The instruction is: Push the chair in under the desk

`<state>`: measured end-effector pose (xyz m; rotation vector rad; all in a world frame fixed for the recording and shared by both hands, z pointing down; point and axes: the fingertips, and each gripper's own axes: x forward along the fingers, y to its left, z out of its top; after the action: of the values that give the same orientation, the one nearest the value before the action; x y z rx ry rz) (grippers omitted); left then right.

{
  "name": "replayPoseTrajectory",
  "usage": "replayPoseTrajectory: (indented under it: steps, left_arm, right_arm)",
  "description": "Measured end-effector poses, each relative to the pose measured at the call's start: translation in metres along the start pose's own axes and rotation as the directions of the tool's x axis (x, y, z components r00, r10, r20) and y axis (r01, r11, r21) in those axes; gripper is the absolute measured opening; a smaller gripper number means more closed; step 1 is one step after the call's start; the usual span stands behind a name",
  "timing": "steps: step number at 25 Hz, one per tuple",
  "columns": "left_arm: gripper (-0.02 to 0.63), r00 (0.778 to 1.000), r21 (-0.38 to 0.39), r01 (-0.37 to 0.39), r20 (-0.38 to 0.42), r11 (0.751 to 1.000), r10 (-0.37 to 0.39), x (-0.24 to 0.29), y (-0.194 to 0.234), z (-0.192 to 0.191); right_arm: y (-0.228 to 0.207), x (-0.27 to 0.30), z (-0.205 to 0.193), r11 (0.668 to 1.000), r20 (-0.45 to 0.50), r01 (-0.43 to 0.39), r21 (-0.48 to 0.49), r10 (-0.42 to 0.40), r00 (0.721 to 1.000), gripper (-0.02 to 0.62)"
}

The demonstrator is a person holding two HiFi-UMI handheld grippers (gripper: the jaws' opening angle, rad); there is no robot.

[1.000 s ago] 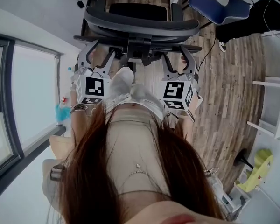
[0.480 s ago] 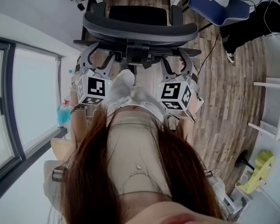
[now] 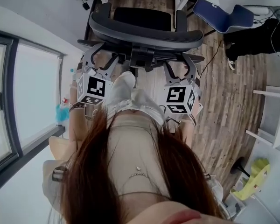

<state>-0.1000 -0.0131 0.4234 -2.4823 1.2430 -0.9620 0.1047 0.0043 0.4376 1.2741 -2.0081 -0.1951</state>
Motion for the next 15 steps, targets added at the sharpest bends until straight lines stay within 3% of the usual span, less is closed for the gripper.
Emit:
replayPoseTrajectory:
  steps: [15]
  left_arm:
    - [0.244, 1.0, -0.012, 0.012, -0.028, 1.0, -0.012, 0.008, 0.007, 0.001]
  right_arm:
    - [-0.003, 0.009, 0.003, 1.0, 0.018, 0.022, -0.013, -0.022, 1.0, 0.261]
